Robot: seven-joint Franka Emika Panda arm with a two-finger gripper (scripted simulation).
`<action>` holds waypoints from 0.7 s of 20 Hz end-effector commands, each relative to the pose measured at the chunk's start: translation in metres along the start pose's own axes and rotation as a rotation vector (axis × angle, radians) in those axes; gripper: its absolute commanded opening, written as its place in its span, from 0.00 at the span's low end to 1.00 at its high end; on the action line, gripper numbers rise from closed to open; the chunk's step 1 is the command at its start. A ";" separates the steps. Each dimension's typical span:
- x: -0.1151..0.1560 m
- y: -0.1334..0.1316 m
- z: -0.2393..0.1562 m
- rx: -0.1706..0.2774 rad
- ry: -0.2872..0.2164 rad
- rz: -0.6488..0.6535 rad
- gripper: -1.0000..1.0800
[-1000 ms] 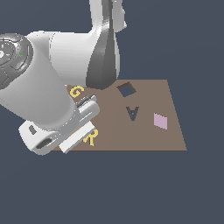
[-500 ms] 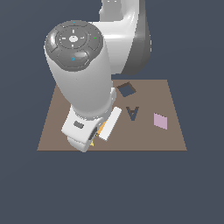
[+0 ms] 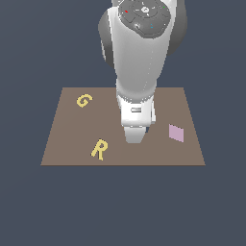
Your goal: Insert a designated object into the corresponding slot on a board.
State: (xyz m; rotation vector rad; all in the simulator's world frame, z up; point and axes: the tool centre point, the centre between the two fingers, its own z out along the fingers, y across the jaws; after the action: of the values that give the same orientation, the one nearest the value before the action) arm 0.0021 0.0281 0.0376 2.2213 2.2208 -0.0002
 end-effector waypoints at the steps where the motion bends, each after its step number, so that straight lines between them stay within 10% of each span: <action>1: 0.012 -0.019 -0.001 -0.001 0.000 -0.105 0.00; 14: 0.033 -0.087 -0.003 0.000 -0.001 -0.435 0.00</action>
State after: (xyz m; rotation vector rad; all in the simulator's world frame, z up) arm -0.0793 0.0608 0.0398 1.7253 2.6253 -0.0020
